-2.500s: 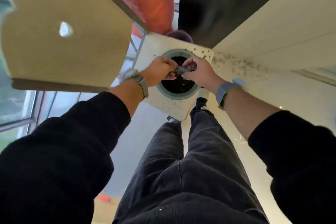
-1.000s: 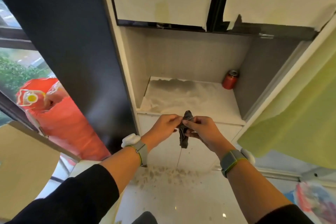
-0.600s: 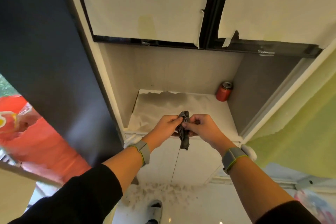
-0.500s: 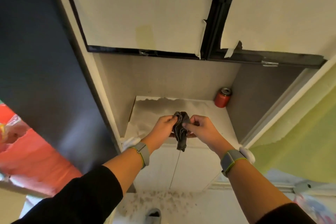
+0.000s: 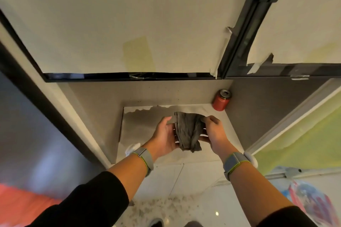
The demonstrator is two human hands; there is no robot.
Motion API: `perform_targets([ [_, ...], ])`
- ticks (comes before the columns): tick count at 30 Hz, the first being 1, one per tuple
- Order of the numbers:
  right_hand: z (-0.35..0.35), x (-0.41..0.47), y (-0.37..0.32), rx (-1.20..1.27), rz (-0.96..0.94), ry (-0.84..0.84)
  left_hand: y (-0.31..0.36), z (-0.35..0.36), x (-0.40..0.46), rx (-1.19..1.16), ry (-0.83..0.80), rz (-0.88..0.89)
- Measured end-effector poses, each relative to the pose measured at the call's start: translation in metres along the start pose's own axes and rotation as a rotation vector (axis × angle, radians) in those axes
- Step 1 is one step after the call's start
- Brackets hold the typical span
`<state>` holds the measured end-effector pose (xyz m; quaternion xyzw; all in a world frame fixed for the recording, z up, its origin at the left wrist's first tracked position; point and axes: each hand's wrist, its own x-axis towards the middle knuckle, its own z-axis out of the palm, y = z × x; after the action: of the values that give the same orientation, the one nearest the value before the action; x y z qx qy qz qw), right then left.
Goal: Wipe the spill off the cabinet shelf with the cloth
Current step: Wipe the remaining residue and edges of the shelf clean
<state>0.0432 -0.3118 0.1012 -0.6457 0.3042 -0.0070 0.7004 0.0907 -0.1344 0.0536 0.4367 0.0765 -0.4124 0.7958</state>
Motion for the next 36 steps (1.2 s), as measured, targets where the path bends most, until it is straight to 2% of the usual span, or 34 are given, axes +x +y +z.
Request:
perform_targets([
  [3, -0.004, 0.010, 0.002, -0.033, 0.006, -0.055, -0.002, 0.002, 0.010, 0.108, 0.069, 0.003],
  [5, -0.001, 0.012, 0.009, -0.063, 0.045, -0.100, -0.003, 0.007, 0.019, 0.258, 0.138, 0.095],
  [7, 0.003, 0.014, 0.021, -0.090, 0.070, -0.110, -0.006, 0.011, 0.029, 0.405, 0.300, 0.206],
  [10, 0.003, 0.022, 0.029, -0.051, 0.058, -0.049, -0.002, 0.010, 0.041, 0.848, 0.674, 0.310],
  [12, 0.004, 0.027, 0.032, -0.061, 0.020, -0.006, -0.003, 0.005, 0.050, 0.977, 0.743, 0.374],
  [15, 0.010, 0.033, 0.039, 0.036, 0.076, 0.083, -0.009, 0.009, 0.059, 0.976, 0.751, 0.436],
  [18, 0.011, 0.039, 0.044, 0.152, 0.187, 0.004, -0.014, 0.014, 0.067, 0.937, 0.735, 0.480],
  [23, -0.001, 0.046, 0.041, 0.145, 0.130, 0.051, -0.014, 0.006, 0.071, 0.952, 0.748, 0.476],
  [26, -0.009, 0.056, 0.037, -0.037, 0.046, 0.076, -0.018, 0.011, 0.073, 0.963, 0.741, 0.441],
  [30, -0.025, 0.064, 0.028, -0.390, -0.172, 0.146, -0.023, 0.022, 0.075, 0.848, 0.741, 0.384],
  [33, -0.044, 0.070, 0.018, -0.546, -0.399, 0.204, -0.028, 0.023, 0.072, 0.631, 0.678, 0.302],
  [36, -0.055, 0.072, 0.011, -0.736, -0.573, 0.166, -0.033, 0.015, 0.069, 0.556, 0.680, 0.258],
])
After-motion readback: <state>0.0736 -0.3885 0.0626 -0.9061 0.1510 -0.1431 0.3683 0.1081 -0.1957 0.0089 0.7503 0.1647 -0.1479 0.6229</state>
